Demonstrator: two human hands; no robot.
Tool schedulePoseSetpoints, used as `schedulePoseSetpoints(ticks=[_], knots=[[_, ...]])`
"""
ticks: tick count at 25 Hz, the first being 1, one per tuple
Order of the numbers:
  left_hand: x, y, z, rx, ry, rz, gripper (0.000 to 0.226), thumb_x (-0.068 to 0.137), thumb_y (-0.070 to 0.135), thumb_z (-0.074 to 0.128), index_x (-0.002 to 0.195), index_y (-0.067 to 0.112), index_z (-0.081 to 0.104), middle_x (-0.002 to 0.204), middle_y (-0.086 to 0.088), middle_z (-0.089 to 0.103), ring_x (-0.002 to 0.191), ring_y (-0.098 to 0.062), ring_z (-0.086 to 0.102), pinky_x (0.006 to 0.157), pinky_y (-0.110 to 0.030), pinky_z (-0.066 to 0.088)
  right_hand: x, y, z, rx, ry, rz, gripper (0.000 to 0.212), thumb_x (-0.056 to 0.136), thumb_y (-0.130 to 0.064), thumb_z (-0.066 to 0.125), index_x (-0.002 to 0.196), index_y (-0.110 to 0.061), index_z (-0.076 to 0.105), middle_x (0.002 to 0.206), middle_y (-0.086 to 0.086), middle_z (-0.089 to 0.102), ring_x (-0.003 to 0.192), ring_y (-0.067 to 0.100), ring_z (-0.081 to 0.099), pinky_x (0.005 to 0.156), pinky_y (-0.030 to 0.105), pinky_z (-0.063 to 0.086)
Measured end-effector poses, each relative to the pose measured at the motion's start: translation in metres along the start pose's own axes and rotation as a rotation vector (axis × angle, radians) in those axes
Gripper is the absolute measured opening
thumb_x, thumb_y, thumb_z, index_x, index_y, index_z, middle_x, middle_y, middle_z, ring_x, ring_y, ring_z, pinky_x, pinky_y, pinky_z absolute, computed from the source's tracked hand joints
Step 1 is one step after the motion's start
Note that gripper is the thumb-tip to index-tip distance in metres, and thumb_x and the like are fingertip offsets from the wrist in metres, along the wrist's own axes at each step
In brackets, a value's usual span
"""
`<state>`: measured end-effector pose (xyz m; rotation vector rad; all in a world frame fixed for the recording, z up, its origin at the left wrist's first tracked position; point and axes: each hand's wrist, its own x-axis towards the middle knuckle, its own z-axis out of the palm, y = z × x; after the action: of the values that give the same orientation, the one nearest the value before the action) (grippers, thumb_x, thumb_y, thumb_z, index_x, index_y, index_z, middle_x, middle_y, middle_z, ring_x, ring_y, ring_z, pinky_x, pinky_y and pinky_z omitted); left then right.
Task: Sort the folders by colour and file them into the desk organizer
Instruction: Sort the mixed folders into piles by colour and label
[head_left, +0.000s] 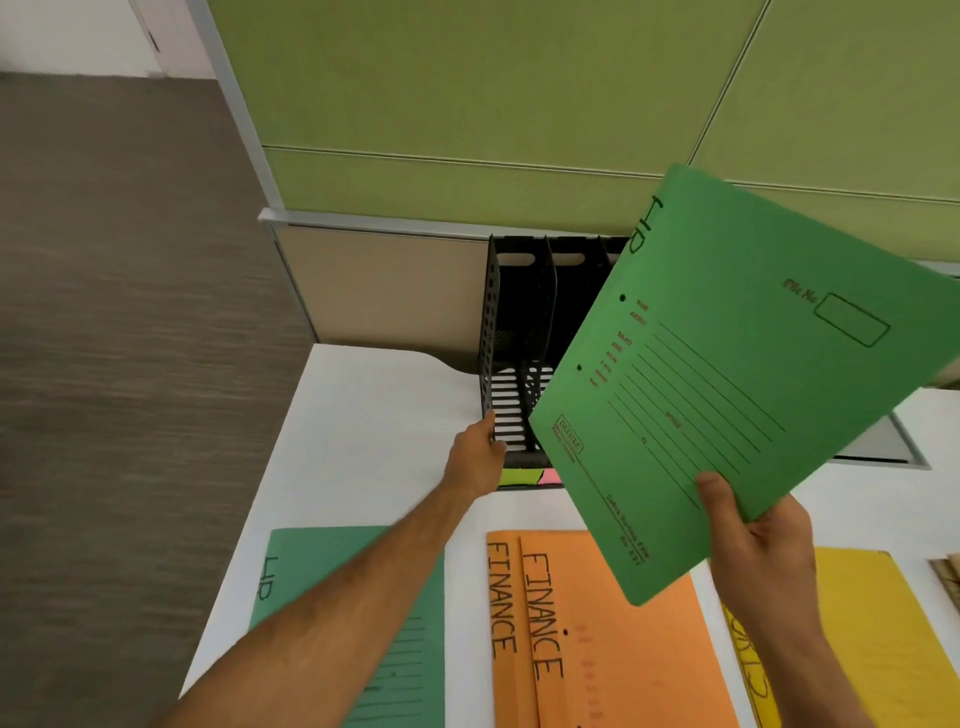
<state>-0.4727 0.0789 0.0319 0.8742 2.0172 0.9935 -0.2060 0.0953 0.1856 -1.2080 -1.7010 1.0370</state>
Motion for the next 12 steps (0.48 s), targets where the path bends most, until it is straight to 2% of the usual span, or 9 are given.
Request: schedulePoseSetpoints(ticks=[2, 4, 6, 8, 9, 12], knots=[[0.003, -0.005, 0.004, 0.149, -0.030, 0.051, 0.055, 0.104, 0.008, 0.044, 0.157, 0.012, 0.029, 0.148, -0.013, 0.053, 0.125, -0.030, 0.058, 0.110, -0.041, 0.046, 0.014, 0.008, 0.016, 0.025, 0.007, 0.007, 0.026, 0.101, -0.016, 0.056, 0.092, -0.037, 0.068, 0.092, -0.032, 0.071, 0.086, -0.007, 0.068, 0.068, 0.024, 0.052], [0.000, -0.013, 0.009, 0.321, -0.088, 0.122, 0.063, 0.105, 0.008, 0.040, 0.160, 0.010, 0.011, 0.164, -0.014, 0.026, 0.135, -0.031, 0.049, 0.115, -0.038, 0.039, 0.027, 0.013, 0.033, 0.031, 0.018, -0.001, 0.015, 0.101, -0.016, 0.056, 0.098, -0.026, 0.067, 0.088, -0.029, 0.072, 0.084, -0.009, 0.067, 0.065, 0.018, 0.051], [-0.001, -0.022, 0.013, 0.434, -0.094, 0.183, 0.067, 0.105, 0.010, 0.039, 0.160, 0.009, 0.000, 0.169, -0.008, 0.005, 0.136, -0.031, 0.047, 0.114, -0.038, 0.040, 0.038, 0.014, 0.048, 0.029, 0.034, -0.048, 0.009, 0.100, -0.019, 0.056, 0.100, -0.019, 0.066, 0.086, -0.025, 0.070, 0.081, -0.011, 0.065, 0.060, 0.009, 0.049], [0.002, -0.029, 0.014, 0.520, -0.059, 0.231, 0.067, 0.106, 0.016, 0.039, 0.160, 0.009, 0.000, 0.169, -0.007, 0.001, 0.134, -0.031, 0.048, 0.110, -0.040, 0.044, 0.050, 0.008, 0.063, 0.010, 0.049, -0.102, 0.011, 0.097, -0.025, 0.052, 0.096, -0.022, 0.063, 0.088, -0.023, 0.066, 0.078, -0.011, 0.063, 0.057, 0.005, 0.047], [0.004, -0.031, 0.014, 0.559, -0.054, 0.240, 0.065, 0.107, 0.020, 0.037, 0.160, 0.009, 0.000, 0.169, -0.006, 0.000, 0.140, -0.031, 0.043, 0.111, -0.041, 0.042, 0.056, 0.004, 0.070, -0.006, 0.058, -0.123, 0.012, 0.097, -0.027, 0.050, 0.093, -0.023, 0.061, 0.087, -0.022, 0.064, 0.076, -0.010, 0.062, 0.056, 0.005, 0.046], [0.009, -0.034, 0.012, 0.607, -0.081, 0.203, 0.064, 0.109, 0.026, 0.030, 0.160, 0.014, -0.006, 0.169, -0.002, -0.006, 0.155, -0.023, 0.015, 0.120, -0.050, 0.031, 0.073, -0.006, 0.091, -0.052, 0.095, -0.206, 0.012, 0.097, -0.023, 0.047, 0.090, -0.019, 0.056, 0.077, -0.020, 0.058, 0.066, -0.010, 0.058, 0.049, 0.005, 0.040]])
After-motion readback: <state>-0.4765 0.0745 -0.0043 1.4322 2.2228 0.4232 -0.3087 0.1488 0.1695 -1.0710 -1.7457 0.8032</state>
